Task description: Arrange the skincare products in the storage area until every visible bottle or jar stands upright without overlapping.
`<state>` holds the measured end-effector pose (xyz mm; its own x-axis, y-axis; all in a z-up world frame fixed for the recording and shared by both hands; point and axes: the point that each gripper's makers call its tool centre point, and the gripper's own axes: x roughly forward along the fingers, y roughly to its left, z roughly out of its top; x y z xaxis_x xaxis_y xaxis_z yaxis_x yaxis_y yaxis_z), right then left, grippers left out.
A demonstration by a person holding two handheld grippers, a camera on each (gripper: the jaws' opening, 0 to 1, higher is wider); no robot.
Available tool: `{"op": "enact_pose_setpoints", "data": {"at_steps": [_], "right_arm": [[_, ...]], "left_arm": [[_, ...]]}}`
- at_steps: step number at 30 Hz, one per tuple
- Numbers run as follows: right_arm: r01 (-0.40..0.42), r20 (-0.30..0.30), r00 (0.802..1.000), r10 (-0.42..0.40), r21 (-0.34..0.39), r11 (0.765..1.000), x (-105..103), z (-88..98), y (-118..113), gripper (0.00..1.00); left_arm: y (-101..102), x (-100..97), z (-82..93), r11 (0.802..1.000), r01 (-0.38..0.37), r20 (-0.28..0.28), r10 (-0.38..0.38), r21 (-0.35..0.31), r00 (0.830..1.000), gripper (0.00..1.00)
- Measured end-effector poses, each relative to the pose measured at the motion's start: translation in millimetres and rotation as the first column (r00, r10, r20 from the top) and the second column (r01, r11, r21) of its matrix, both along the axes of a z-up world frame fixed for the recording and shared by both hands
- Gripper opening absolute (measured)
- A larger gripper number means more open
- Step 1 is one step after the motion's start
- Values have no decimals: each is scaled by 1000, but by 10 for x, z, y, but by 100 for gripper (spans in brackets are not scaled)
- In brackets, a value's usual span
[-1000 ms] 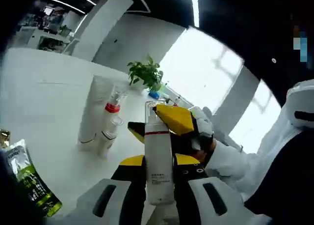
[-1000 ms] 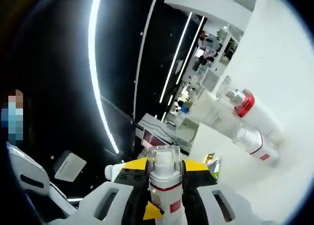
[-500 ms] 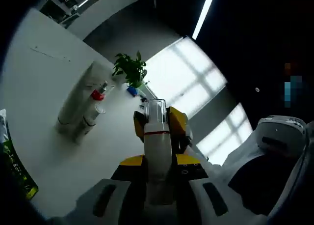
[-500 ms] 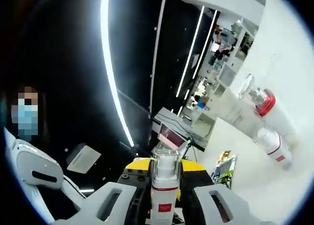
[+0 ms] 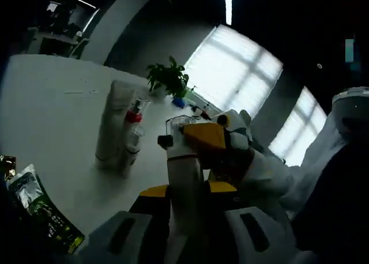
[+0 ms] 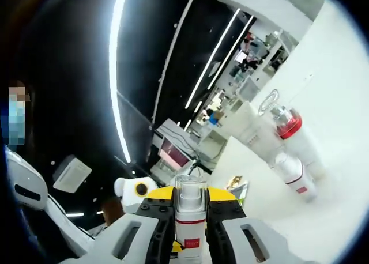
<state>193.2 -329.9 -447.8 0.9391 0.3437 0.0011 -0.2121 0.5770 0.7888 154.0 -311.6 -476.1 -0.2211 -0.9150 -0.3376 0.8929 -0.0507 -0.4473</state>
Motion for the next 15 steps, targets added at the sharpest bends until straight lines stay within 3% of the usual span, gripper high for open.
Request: {"op": "enact_pose_setpoints", "data": {"at_steps": [2,4,6,9,11,15], "right_arm": [[38,-16,999,-39,-17,999,18,-51,-75,9],[91,-41,995,-92,-36,995,34,-113,-177,9],[117,-51,992,-119,-34,992,39,-136,-246,9],[169,-54,984,-173,-63,984,49,-161,-340,9],[209,-55,975,-214,-83,974,54,-176,-407,9],[255,-36,965,-260,-107,961,63,-149,-475,9]], "left_arm": [[-48,20,-17,999,-22,105,19,25,994,19],[-93,86,-25,999,-25,263,17,26,965,18],[-165,50,-27,998,-39,341,24,39,940,18],[-222,83,-45,996,-49,425,16,69,905,17],[-265,108,-54,995,-58,449,15,82,893,16],[-332,169,-60,993,-74,541,15,87,841,18]]}}
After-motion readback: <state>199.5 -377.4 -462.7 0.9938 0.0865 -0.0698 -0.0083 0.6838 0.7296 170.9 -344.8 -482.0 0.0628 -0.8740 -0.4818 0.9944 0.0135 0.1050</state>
